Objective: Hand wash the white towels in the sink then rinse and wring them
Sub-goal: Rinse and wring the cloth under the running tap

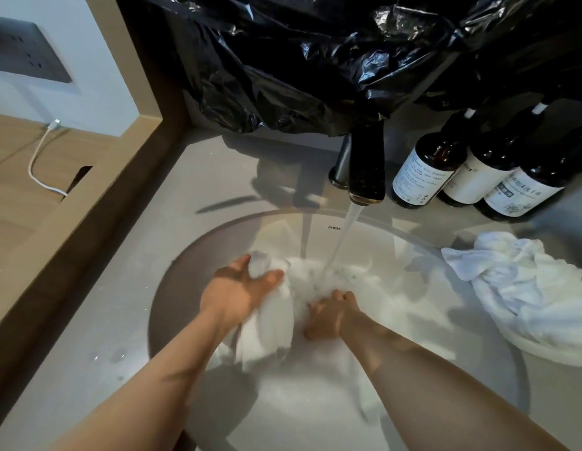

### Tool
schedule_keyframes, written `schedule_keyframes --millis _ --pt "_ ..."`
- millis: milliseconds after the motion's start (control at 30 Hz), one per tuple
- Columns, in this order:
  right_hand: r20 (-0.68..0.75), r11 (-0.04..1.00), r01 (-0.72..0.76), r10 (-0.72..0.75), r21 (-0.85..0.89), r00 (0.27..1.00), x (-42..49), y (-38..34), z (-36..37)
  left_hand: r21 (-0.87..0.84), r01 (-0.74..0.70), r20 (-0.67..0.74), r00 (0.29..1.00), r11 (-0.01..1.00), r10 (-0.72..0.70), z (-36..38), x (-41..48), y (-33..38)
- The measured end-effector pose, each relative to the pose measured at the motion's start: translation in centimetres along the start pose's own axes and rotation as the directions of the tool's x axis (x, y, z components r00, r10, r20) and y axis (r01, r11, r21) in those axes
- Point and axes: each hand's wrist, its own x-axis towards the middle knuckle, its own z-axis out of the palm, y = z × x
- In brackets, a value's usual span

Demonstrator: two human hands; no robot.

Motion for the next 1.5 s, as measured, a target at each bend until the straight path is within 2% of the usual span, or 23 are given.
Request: schedule_keyframes --millis 100,200,233,267,300,333,367,400,467,500,533,600,733,800,900,1000,1100,1200,1267,1400,1433,1500 --pt "-0.041 0.944 -0.031 0.047 0.330 0.998 0.1 0.7 -0.3 -0.073 0.015 0.008 1.000 0.997 -0.014 -0.2 -0.1 0.1" --pt "-0.207 0.806 0.060 0.079 0.589 0.975 -0.8 1.7 -1.2 -0.135 0.037 0.017 0.999 0.990 -0.036 -0.2 -0.2 0.5" --pt "-0.257 0.685 0.117 0.105 0.719 0.961 -1.0 2.1 -1.6 -0.168 0.050 0.011 0.999 0.985 -0.049 -0.3 -0.3 0.8" --pt "-0.282 0.478 0.189 0.131 0.858 0.951 -1.8 2.5 -2.2 -0.202 0.038 0.000 0.999 0.979 -0.039 -0.2 -0.4 1.1" --pt "-0.268 0.223 0.234 0.137 0.946 0.954 -2.8 2.6 -2.6 -0.236 0.013 -0.005 1.000 0.972 -0.015 -0.1 -0.7 1.5" --pt "-0.254 -0.005 0.256 0.118 0.967 0.960 -3.9 2.8 -3.2 -0.268 -0.012 -0.013 1.000 0.963 0.009 0.1 -0.7 1.9" --pt "-0.268 -0.156 0.276 0.074 0.948 0.961 -4.7 2.9 -3.5 -0.310 -0.039 -0.025 0.999 0.950 0.033 0.4 -1.0 2.7" --pt "-0.302 -0.232 0.297 0.015 0.926 0.953 -5.4 2.8 -3.7 -0.359 -0.058 -0.037 0.998 0.931 0.048 0.7 -1.1 3.6" --pt "-0.377 -0.264 0.350 -0.060 0.899 0.924 -6.5 2.5 -3.9 -0.455 -0.039 -0.008 0.999 0.889 0.040 1.3 -0.9 5.8" --pt "-0.406 -0.260 0.380 -0.050 0.888 0.913 -6.9 2.5 -4.0 -0.491 0.031 0.050 0.999 0.871 -0.007 1.4 -0.6 6.7" --pt "-0.424 -0.249 0.410 -0.004 0.877 0.906 -7.3 2.6 -4.2 -0.522 0.078 0.123 0.992 0.849 -0.015 1.6 -0.2 7.5" --pt "-0.437 -0.248 0.455 0.127 0.855 0.890 -8.0 3.4 -4.6 -0.565 0.071 0.200 0.978 0.822 0.054 1.8 -0.2 8.5" --pt "-0.356 -0.376 0.456 0.306 0.807 0.883 -7.9 4.9 -4.8 -0.493 0.000 0.148 0.985 0.870 0.084 1.9 -0.3 8.5" --pt "-0.312 -0.418 0.438 0.337 0.796 0.888 -7.7 4.8 -5.3 -0.518 0.021 0.167 0.983 0.855 0.076 1.8 -1.0 8.7" --pt "-0.285 -0.488 0.463 0.396 0.740 0.873 -7.7 4.2 -5.8 -0.601 0.169 0.287 0.958 0.781 0.013 1.5 -1.9 8.6" --pt "-0.285 -0.512 0.483 0.419 0.710 0.862 -8.3 3.5 -5.9 -0.677 0.293 0.441 0.896 0.675 0.053 1.0 -2.7 9.0" --pt "-0.257 -0.507 0.394 0.321 0.767 0.912 -8.4 3.4 -6.4 -0.675 0.255 0.394 0.918 0.693 0.046 1.0 -2.7 9.1" --pt "-0.207 -0.456 0.291 0.225 0.841 0.952 -8.9 3.8 -6.7 -0.677 0.245 0.301 0.953 0.694 -0.043 1.3 -2.5 9.1" --pt "-0.242 -0.429 0.314 0.216 0.847 0.946 -9.0 4.3 -6.2 -0.722 0.190 0.217 0.975 0.666 -0.043 1.5 -2.4 8.9" --pt "-0.353 -0.307 0.375 0.128 0.875 0.927 -9.7 5.1 -5.2 -0.740 0.149 0.191 0.982 0.656 -0.007 1.3 -2.3 9.0" --pt "-0.369 -0.311 0.393 0.134 0.865 0.920 -9.6 5.3 -5.1 -0.731 0.141 0.201 0.980 0.667 0.014 1.1 -2.4 9.0" --pt "-0.392 -0.325 0.452 0.236 0.831 0.889 -10.0 5.5 -5.5 -0.713 0.133 0.230 0.972 0.688 0.050 0.6 -2.0 8.9"
